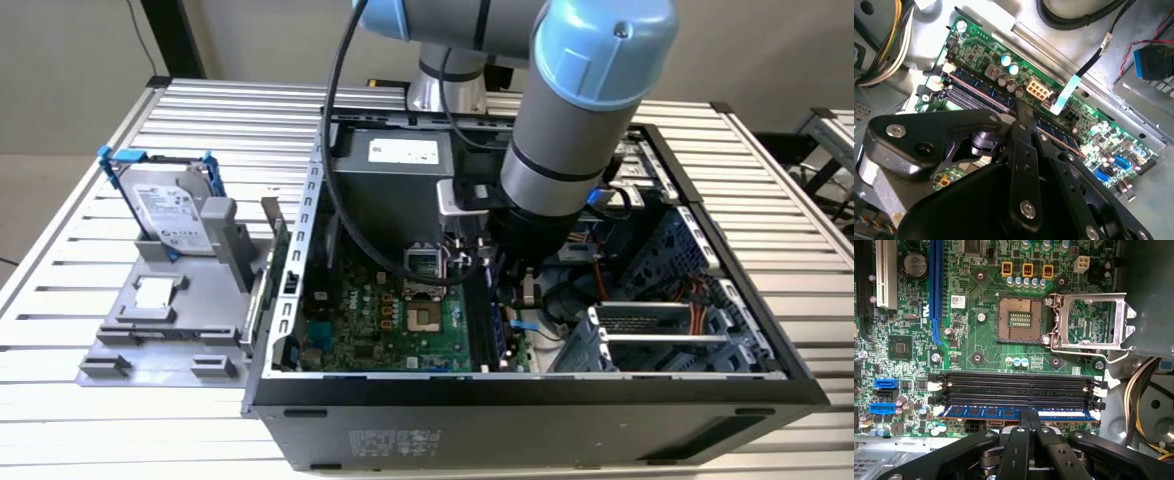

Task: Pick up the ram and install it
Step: 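Press down the ram until it locks into place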

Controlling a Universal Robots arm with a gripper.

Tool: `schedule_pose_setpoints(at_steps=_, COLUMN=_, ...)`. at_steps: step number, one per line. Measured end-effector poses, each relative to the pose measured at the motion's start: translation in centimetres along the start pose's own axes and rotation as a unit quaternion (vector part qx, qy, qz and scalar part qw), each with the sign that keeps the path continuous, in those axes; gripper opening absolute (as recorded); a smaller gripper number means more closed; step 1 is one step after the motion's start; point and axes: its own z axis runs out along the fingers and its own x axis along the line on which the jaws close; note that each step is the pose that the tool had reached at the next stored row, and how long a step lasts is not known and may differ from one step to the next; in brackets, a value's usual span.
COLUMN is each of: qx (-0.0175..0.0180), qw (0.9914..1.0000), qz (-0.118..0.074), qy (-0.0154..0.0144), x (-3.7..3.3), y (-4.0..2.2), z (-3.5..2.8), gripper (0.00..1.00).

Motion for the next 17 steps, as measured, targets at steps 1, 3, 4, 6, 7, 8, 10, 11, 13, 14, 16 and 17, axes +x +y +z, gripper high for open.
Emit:
schedule_pose_setpoints(at_steps=1, qx=-0.0001, qw=1.00000, qz=0.000, qy=0.0005, x=-0.01, y=0.00, z=-0.45, gripper=0.00)
schedule_pose_setpoints(at_steps=3, qx=-0.0003, qw=1.00000, qz=0.000, qy=0.0013, x=-0.03, y=0.00, z=-1.41, gripper=0.00)
schedule_pose_setpoints(at_steps=4, qx=-0.0003, qw=1.00000, qz=0.000, qy=0.0013, x=-0.05, y=0.00, z=-1.86, gripper=0.00)
schedule_pose_setpoints(at_steps=6, qx=-0.0004, qw=1.00000, qz=0.000, qy=0.0014, x=-0.10, y=0.00, z=-2.81, gripper=0.00)
schedule_pose_setpoints(at_steps=7, qx=-0.0004, qw=1.00000, qz=0.000, qy=0.0015, x=-0.12, y=0.00, z=-3.27, gripper=0.00)
schedule_pose_setpoints(at_steps=8, qx=-0.0004, qw=1.00000, qz=0.000, qy=0.0016, x=-0.15, y=-0.01, z=-3.67, gripper=0.00)
schedule_pose_setpoints(at_steps=10, qx=-0.0004, qw=1.00000, qz=0.000, qy=0.0016, x=-0.20, y=-0.01, z=-4.58, gripper=0.00)
schedule_pose_setpoints(at_steps=11, qx=-0.0004, qw=1.00000, qz=0.000, qy=0.0016, x=-0.22, y=-0.01, z=-5.03, gripper=0.00)
schedule_pose_setpoints(at_steps=13, qx=-0.0004, qw=1.00000, qz=0.000, qy=0.0016, x=-0.27, y=-0.01, z=-5.94, gripper=0.00)
schedule_pose_setpoints(at_steps=14, qx=-0.0004, qw=1.00000, qz=0.000, qy=0.0015, x=-0.30, y=-0.01, z=-6.40, gripper=0.00)
schedule_pose_setpoints(at_steps=16, qx=-0.0004, qw=1.00000, qz=0.000, qy=0.0016, x=-0.35, y=-0.02, z=-7.27, gripper=0.00)
schedule_pose_setpoints(at_steps=17, qx=-0.0004, qw=1.00000, qz=0.000, qy=0.0016, x=-0.37, y=-0.02, z=-7.75, gripper=0.00)
